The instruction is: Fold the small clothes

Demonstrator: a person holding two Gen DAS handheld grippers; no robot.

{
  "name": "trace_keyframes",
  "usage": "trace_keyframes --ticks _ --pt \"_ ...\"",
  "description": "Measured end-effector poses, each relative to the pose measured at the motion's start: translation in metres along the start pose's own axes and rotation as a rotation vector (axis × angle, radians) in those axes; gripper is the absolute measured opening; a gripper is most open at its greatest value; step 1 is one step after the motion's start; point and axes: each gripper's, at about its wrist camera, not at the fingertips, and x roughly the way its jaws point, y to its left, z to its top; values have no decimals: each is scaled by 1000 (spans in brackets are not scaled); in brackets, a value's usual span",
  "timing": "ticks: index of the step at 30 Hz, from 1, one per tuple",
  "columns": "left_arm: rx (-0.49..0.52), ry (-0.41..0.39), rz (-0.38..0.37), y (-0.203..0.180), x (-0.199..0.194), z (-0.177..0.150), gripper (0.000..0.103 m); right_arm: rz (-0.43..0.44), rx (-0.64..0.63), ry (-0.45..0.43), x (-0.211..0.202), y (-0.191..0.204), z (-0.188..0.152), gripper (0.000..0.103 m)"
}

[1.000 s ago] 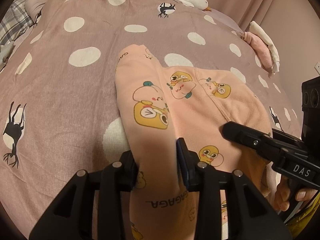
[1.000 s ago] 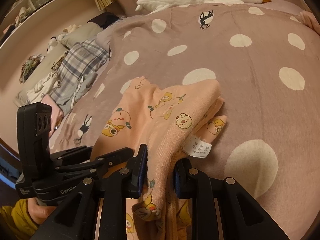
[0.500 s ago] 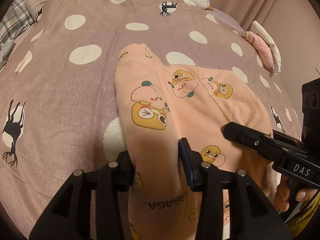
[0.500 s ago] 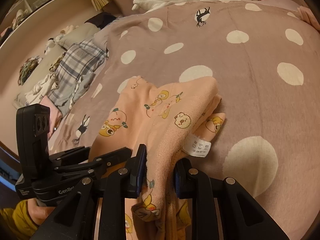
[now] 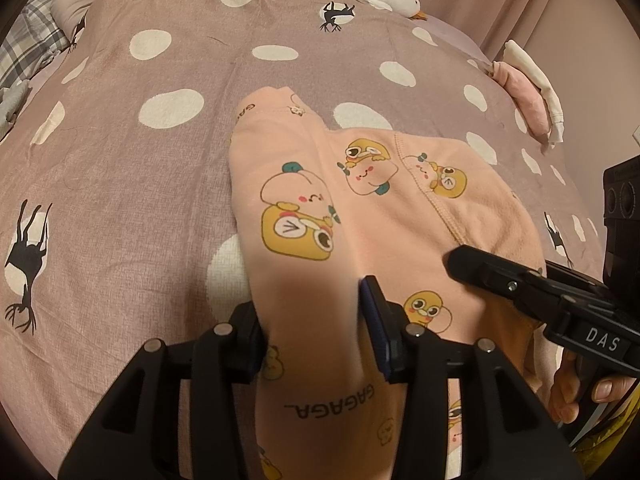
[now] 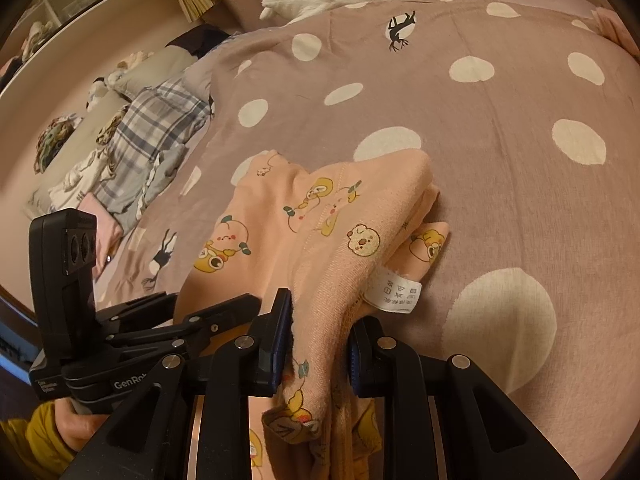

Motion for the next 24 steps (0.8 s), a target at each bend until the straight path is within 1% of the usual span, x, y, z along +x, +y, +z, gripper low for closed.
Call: trace_keyframes --ticks 11,24 --pt "-1 1 4 2 1 0 47 2 3 1 0 0 0 22" --pt "-2 3 28 1 1 0 53 0 12 4 1 -2 -1 23"
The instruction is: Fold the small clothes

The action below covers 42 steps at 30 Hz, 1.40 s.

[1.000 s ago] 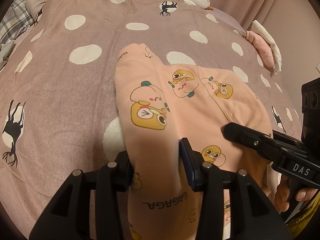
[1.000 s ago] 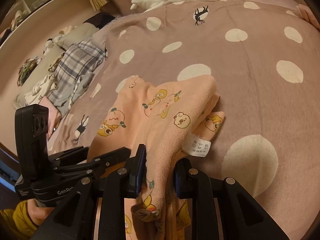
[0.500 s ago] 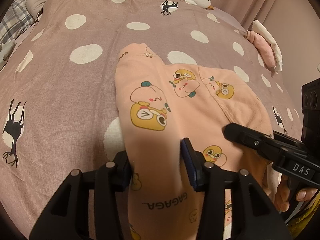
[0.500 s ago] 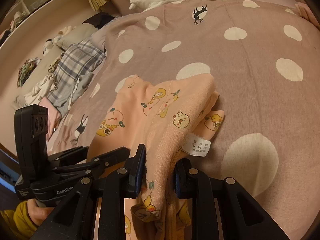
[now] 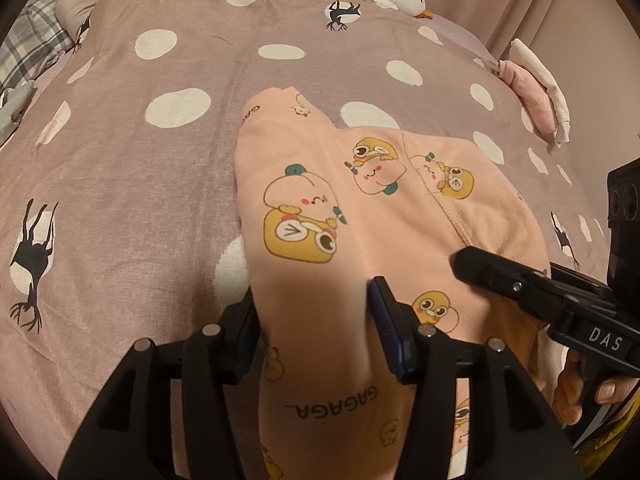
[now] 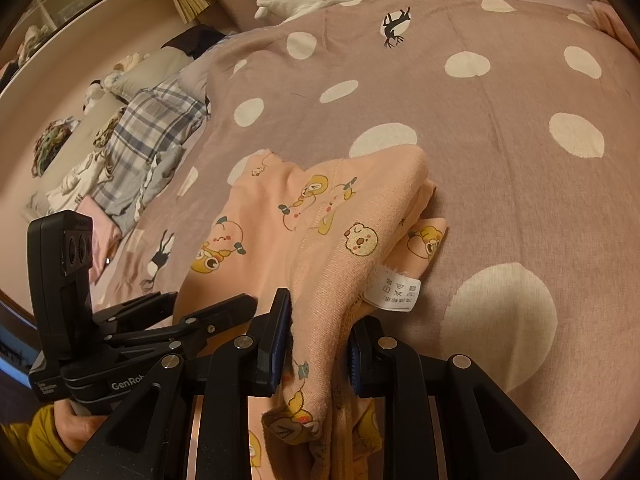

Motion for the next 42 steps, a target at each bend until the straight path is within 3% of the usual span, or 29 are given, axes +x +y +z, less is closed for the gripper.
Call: trace_keyframes --ticks 12,42 --pt "-11 1 14 3 1 0 63 -12 8 8 1 0 0 29" --pt "-29 7 34 6 3 0 75 -35 25 17 1 -6 2 41"
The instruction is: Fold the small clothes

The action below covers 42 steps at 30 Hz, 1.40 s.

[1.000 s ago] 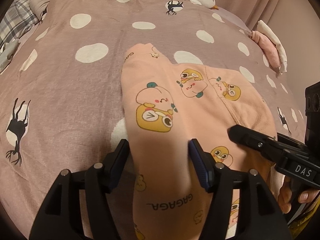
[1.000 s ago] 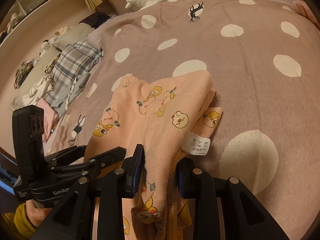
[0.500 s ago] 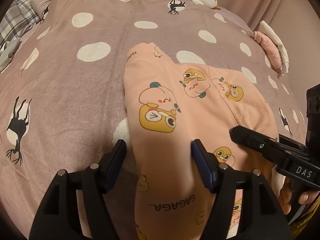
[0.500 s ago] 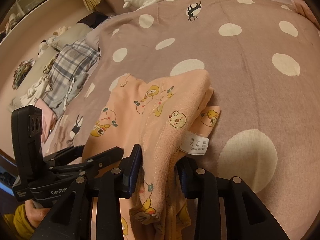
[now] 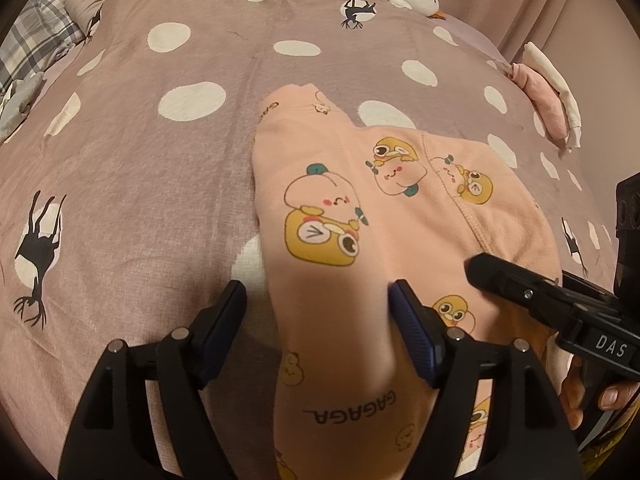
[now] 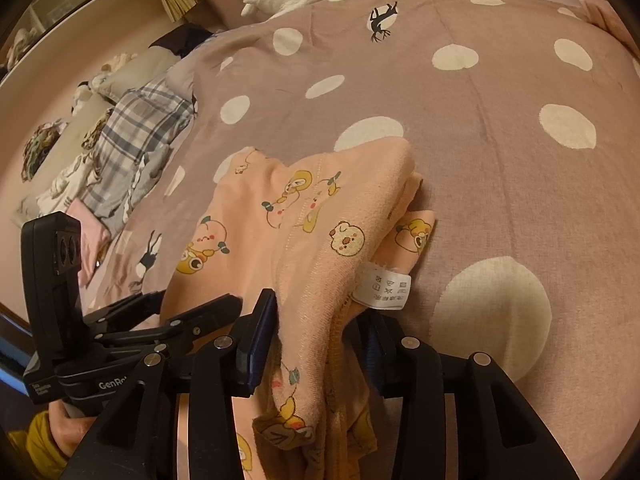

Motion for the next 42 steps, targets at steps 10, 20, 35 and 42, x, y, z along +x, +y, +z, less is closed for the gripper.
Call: trace_keyframes --ticks 10,20,35,42 --pt "-5 -1 2 1 0 -1 77 0 7 -1 0 -1 -1 41" --pt "-12 3 4 3 -1 -1 78 -2 10 1 0 -2 0 42" --pt "-28 6 22 2 -3 -4 87 -20 27 -3 -3 -4 -1 48" --pt "-35 8 22 2 -3 -4 89 -21 38 -4 -4 -5 -2 49"
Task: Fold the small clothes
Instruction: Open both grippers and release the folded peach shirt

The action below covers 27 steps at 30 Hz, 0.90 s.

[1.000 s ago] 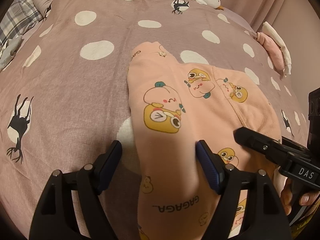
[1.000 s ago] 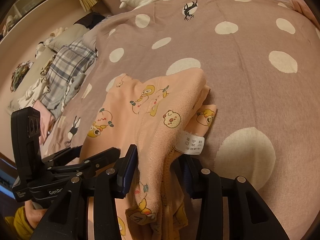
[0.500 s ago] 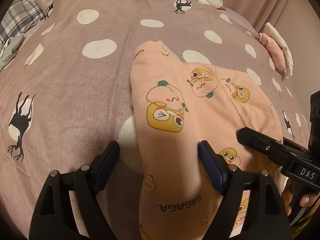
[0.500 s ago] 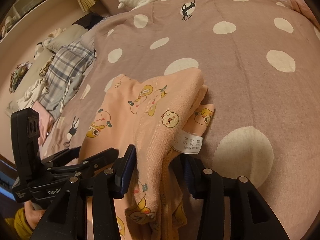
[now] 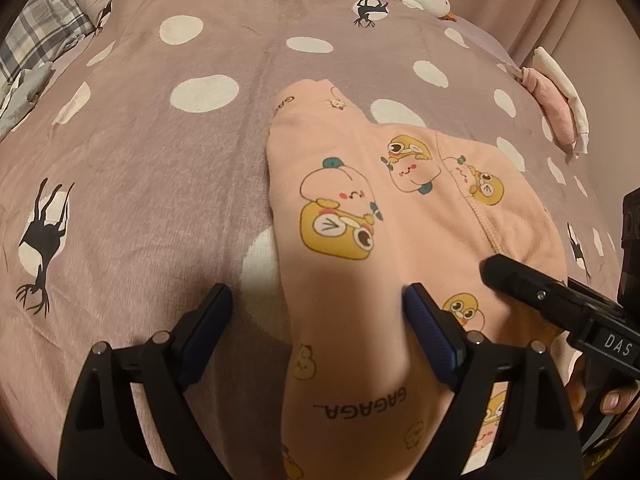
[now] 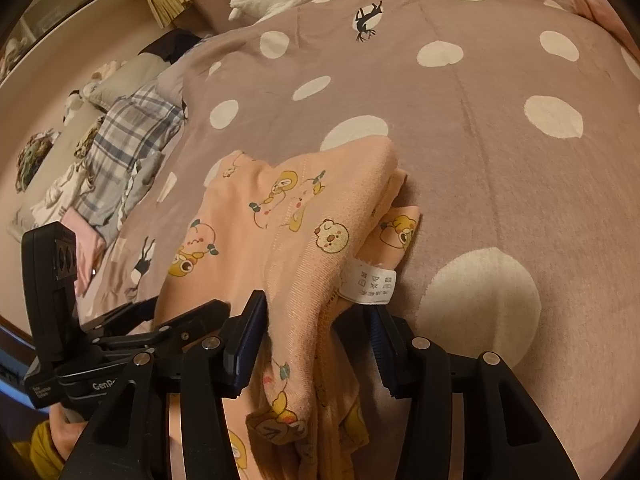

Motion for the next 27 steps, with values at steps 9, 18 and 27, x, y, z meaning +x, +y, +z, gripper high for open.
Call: trace_keyframes --ticks 9,18,27 --pt "-9 5 5 1 0 -1 91 -5 12 -5 -3 -3 -1 51" --pt "-39 17 14 7 -2 -2 103 -15 27 -6 -7 -6 -3 51" --pt "-58 25 17 9 -6 -6 103 -32 38 -8 -12 -8 -6 51"
